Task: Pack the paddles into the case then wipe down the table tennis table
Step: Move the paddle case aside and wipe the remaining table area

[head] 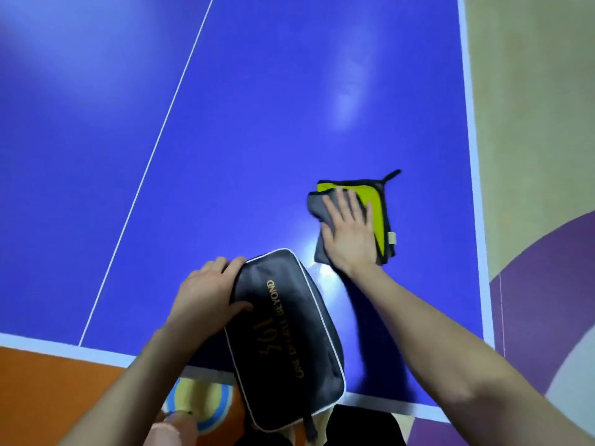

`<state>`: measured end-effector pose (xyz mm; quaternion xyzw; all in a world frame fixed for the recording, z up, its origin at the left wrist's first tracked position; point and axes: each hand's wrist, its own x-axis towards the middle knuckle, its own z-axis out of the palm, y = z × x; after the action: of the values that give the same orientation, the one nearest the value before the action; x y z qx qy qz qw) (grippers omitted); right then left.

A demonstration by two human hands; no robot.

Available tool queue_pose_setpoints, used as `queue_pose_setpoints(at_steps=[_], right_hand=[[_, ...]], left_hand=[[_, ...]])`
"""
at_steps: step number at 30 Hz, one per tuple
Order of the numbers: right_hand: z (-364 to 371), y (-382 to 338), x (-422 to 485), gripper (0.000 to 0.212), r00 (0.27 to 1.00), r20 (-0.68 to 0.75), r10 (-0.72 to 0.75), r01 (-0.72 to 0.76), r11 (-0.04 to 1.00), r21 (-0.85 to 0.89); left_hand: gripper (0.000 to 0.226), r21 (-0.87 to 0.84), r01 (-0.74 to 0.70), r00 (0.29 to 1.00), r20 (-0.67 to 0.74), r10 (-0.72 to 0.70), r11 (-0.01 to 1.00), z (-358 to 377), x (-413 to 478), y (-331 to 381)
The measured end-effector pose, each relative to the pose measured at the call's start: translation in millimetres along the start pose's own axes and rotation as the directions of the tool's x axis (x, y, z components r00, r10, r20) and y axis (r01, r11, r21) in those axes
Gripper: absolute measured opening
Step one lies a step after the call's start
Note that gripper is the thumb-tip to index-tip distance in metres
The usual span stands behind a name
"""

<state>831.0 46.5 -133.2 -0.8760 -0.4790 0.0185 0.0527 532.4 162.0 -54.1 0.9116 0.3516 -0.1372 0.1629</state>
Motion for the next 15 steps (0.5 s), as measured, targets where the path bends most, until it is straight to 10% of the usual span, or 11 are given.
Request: queue_pose_setpoints(at_steps=[4, 10, 15], right_hand=[[-1, 26, -59, 0.063, 0.977, 0.043, -0.207, 0.206, 0.978, 0.025], [-22, 141, -212, 0.063, 0.976, 0.017, 0.216, -0.216, 0.976, 0.016], [-13, 138, -255, 0.066, 0.899, 0.058, 0.435, -0.436, 0.9, 0.009]], left_hand=[[0.124, 0.129, -0.135, 0.987, 0.104, 0.122, 0.982, -19, 1, 8], [0.112, 0.269, -0.646, 0.755, 0.361, 0.547, 0.714, -12, 43, 88], [0.102, 0.327, -0.7, 0.692, 0.53, 0.49, 0.634, -5, 59, 129]])
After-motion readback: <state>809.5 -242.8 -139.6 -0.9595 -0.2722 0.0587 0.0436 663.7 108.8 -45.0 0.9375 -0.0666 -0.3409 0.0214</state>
